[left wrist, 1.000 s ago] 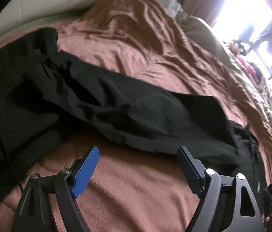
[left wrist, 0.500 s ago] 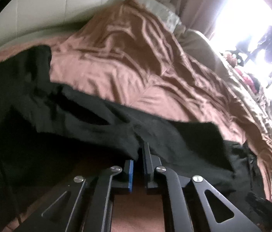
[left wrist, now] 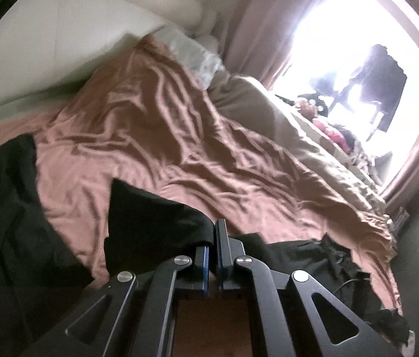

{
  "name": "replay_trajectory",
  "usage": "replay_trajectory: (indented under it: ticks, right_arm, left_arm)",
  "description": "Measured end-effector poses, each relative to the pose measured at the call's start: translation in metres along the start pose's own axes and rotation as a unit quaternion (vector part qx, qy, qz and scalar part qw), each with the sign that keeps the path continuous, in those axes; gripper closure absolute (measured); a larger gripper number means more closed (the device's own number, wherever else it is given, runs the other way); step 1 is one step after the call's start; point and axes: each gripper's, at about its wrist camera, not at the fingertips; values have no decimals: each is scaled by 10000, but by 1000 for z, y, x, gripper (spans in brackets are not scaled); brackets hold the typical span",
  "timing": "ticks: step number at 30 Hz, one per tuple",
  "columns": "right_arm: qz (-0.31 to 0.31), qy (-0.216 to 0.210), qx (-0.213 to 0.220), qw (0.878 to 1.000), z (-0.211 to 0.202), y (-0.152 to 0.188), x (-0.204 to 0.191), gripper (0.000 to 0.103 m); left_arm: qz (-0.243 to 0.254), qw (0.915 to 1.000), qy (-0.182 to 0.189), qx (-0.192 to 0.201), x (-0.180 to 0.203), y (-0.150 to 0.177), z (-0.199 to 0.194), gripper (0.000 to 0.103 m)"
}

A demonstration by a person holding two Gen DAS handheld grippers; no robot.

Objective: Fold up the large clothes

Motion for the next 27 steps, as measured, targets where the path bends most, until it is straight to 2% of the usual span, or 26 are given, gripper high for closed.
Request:
replay_trajectory:
  ticks: [4, 14, 16, 18, 19, 23, 27]
  right_arm:
    - [9, 65, 78, 9999, -32, 8, 2, 77]
    - [385, -331, 493, 9975, -139, 68, 42, 77]
    - [468, -377, 600, 9964, -154, 77, 54, 74]
    - [556, -379, 756, 9949, -165, 84, 68, 56]
    - [612, -441, 834, 9937, -170, 87, 76, 54]
    - [802, -626, 858, 9911, -175, 91, 95, 54]
    - [957, -860, 1073, 9859, -194, 96, 118, 54]
  left_arm:
    - [112, 9995, 279, 118, 28, -11, -12, 100]
    - [621, 9932, 975, 159, 122, -16, -35, 100]
    - [789, 9905, 1117, 140, 147, -14, -37, 100]
    - [979, 9876, 1224, 115, 170, -11, -38, 100]
    - [1096, 9856, 1282, 90, 184, -9, -37, 100]
    - [1398, 9805, 1377, -71, 221, 1, -27, 100]
    - [1526, 9763, 1517, -239, 253, 13, -12, 100]
Point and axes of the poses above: each gripper's, at about its wrist camera, not at the fingertips, and z roughly the way its jaws point, x to its right, y to its underside, and after that the axes turned 1 degree about -z, right-handed
